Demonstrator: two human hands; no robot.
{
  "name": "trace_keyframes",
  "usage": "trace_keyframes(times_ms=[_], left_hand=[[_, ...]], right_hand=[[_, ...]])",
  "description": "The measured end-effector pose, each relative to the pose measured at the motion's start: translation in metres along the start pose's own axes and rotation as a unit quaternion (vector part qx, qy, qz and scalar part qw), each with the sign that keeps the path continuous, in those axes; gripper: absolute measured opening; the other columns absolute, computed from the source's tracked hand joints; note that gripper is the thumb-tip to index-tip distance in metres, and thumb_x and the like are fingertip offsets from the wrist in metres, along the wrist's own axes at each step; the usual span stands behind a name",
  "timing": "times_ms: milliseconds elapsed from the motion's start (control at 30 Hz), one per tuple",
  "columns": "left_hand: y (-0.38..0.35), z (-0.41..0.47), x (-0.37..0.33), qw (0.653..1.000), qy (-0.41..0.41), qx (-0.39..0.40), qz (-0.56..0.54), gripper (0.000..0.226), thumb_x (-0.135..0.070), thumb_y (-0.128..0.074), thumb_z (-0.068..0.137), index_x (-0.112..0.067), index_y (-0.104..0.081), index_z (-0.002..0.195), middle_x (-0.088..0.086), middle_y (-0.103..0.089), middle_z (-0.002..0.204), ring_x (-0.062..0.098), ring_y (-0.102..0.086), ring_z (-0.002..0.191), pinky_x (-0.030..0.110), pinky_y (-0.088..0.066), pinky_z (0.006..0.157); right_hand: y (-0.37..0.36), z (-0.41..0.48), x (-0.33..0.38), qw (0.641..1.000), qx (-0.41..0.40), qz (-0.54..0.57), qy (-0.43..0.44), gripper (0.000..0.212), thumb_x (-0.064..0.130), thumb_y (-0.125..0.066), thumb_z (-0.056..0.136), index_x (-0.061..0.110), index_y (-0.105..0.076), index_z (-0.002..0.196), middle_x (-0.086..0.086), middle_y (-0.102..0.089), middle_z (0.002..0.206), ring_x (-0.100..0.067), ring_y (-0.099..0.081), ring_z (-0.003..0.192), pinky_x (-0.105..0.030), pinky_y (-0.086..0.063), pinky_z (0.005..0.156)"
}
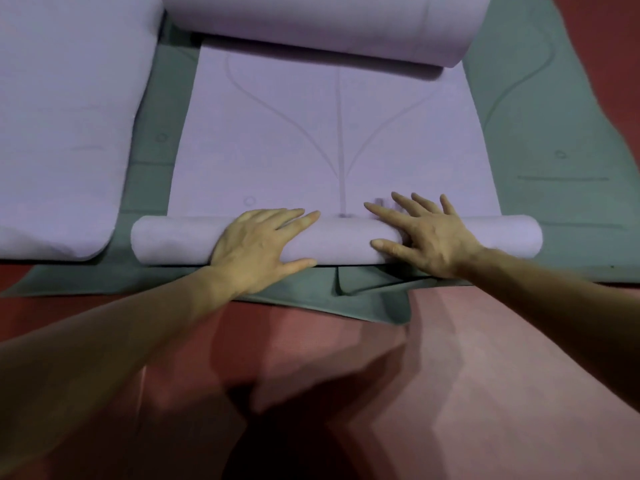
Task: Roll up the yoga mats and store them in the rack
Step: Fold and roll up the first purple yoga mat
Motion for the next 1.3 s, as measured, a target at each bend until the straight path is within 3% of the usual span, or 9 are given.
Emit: trace_keyframes(times_ms=[100,200,400,600,733,867,1200,1300], left_hand=[[0.004,0.007,0.006,1.0,0.005,-0.005,0.0,0.077,-0.076,-0.042,0.088,-0.034,-0.044,0.153,-0.006,-0.061,0.141,0.02,-0.061,0.123,0.039,-0.047,0.1],[0.002,0.013,0.009,1.0,0.012,0.024,0.001,0.079,-0.077,-0.037,0.089,-0.035,-0.04,0.155,-0.005,-0.06,0.143,0.022,-0.061,0.124,0.046,-0.046,0.106],[0.005,0.006,0.01,0.998,0.016,-0.062,0.027,0.074,-0.069,-0.049,0.092,-0.021,-0.052,0.148,0.004,-0.061,0.142,0.027,-0.06,0.127,0.046,-0.042,0.109],[-0.003,0.011,0.016,0.998,0.0,-0.016,0.053,0.093,-0.081,-0.054,0.08,-0.025,-0.044,0.153,0.002,-0.058,0.146,0.026,-0.057,0.129,0.045,-0.042,0.109],[0.0,0.017,0.016,0.999,-0.002,-0.004,0.052,0.092,-0.08,-0.053,0.078,-0.018,-0.054,0.145,0.005,-0.068,0.126,0.03,-0.068,0.107,0.043,-0.054,0.094],[0.006,0.012,0.008,0.997,-0.016,-0.028,0.066,0.082,-0.077,-0.046,0.079,-0.016,-0.065,0.131,0.005,-0.074,0.106,0.03,-0.071,0.086,0.042,-0.059,0.079],[0.021,-0.04,-0.024,0.997,-0.025,-0.061,0.047,0.07,-0.073,-0.051,0.077,-0.02,-0.072,0.118,0.0,-0.077,0.09,0.026,-0.072,0.074,0.038,-0.059,0.068],[0.027,-0.045,-0.027,0.997,-0.009,-0.065,0.047,0.064,-0.07,-0.065,0.071,-0.024,-0.074,0.114,-0.004,-0.077,0.089,0.024,-0.073,0.073,0.033,-0.056,0.063]], right_hand=[[0.002,-0.008,0.01,0.997,-0.058,-0.008,0.041,0.078,0.089,-0.027,0.085,0.06,-0.012,0.156,-0.003,-0.026,0.169,-0.031,-0.023,0.156,-0.065,-0.011,0.123],[-0.008,-0.005,0.012,0.996,-0.046,-0.066,0.047,0.08,0.089,-0.024,0.086,0.058,-0.005,0.158,-0.001,-0.029,0.168,-0.031,-0.024,0.155,-0.065,-0.012,0.122],[-0.003,0.012,0.004,0.997,-0.027,-0.058,0.032,0.079,0.09,-0.017,0.085,0.059,-0.004,0.157,0.001,-0.032,0.166,-0.029,-0.026,0.154,-0.064,-0.016,0.121],[0.005,0.016,0.007,0.998,0.002,-0.049,0.025,0.087,0.092,-0.018,0.08,0.055,-0.012,0.158,0.002,-0.038,0.162,-0.024,-0.034,0.149,-0.059,-0.024,0.12],[0.008,0.015,0.012,0.997,0.008,-0.073,0.025,0.097,0.096,-0.023,0.072,0.053,-0.016,0.158,-0.001,-0.045,0.157,-0.03,-0.049,0.137,-0.05,-0.033,0.116],[0.006,0.002,0.016,0.994,-0.034,-0.098,0.036,0.084,0.09,-0.021,0.084,0.049,-0.023,0.157,-0.008,-0.053,0.151,-0.037,-0.059,0.125,-0.05,-0.044,0.106],[-0.011,-0.055,0.034,0.994,-0.029,-0.086,0.06,0.079,0.088,-0.026,0.09,0.05,-0.019,0.159,-0.009,-0.051,0.154,-0.035,-0.059,0.129,-0.048,-0.046,0.106],[-0.008,-0.061,0.035,0.994,-0.034,-0.076,0.07,0.077,0.085,-0.033,0.092,0.05,-0.02,0.159,-0.007,-0.053,0.152,-0.032,-0.058,0.131,-0.046,-0.047,0.105]])
Point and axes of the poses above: each hand's wrist, its own z-axis towards the middle knuckle, its own y-axis out of the back of the hand, x = y × z, the point moved 7 cm from there along z, towards the middle knuckle
